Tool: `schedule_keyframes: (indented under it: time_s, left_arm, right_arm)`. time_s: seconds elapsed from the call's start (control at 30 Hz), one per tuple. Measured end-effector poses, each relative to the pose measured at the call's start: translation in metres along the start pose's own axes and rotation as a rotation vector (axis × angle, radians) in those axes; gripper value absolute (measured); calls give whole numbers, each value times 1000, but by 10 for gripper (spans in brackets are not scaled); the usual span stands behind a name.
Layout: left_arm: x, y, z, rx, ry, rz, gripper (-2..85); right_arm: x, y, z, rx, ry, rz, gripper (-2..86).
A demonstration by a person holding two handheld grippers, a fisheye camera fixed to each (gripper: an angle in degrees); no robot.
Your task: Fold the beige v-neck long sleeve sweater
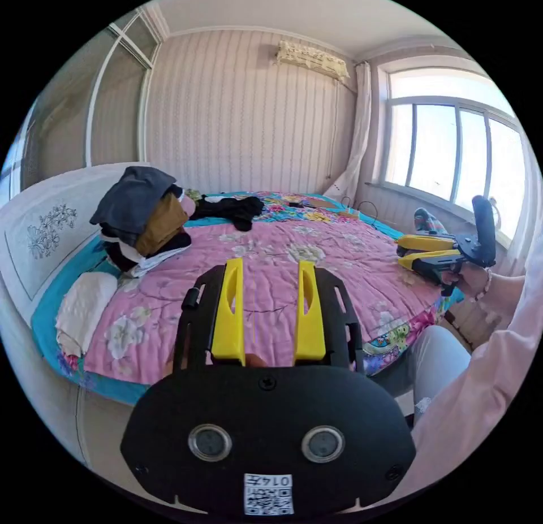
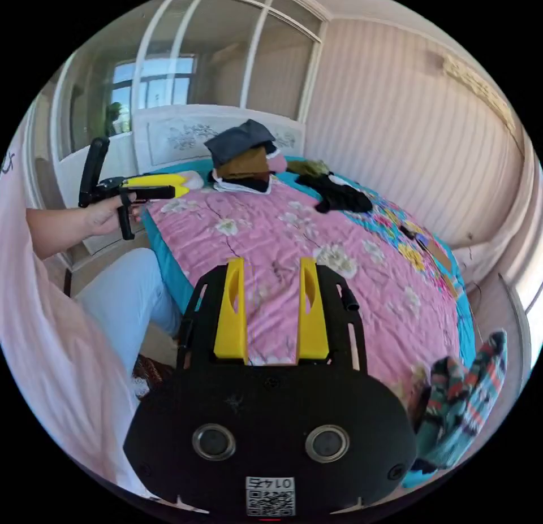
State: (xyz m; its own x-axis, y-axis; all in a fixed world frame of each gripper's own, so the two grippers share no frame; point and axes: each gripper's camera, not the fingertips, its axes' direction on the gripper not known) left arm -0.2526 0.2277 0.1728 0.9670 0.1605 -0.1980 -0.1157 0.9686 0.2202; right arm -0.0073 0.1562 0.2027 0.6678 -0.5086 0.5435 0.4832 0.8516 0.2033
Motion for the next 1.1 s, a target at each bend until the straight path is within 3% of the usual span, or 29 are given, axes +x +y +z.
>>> schedule_keyframes:
  time_s: [0.1,0.27,0.33,0.63,0.77,0.87,1.03,1.1]
  left_arm:
    - [-88,31,-26,-7,-118,-130,124]
    - [-232,86,-41,-50,-331,-366,136]
    - [-306,117,-44,-58,-333,-566,154]
    - [-484,191,-31,-70,-289,-961,132]
    - [-522,199,-18,-108,-214,-991,123]
    - [-542,194,-10,-200,-217,-950,99]
    - [-555,172,-24,-171,-155,-832,46]
    - [-549,152,-32,-139,-147,-742,44]
  right_arm:
    - [-38,-77,64,26,-185,-128,151]
    - [-96,-182,182,-85,-394,-254,152]
    - [-125,-228,249,-157,-418,-296,156]
    - [-227,-349,479,-432,-535,-246,150]
    - [-258,-382,537,-443,-579,-88,153]
    - [-275,-394,572,-531,-542,-108,136]
    - [-264,-412,574,-560,-622,-138,15]
    - [-254,-417,560,-514,-627,-148,5]
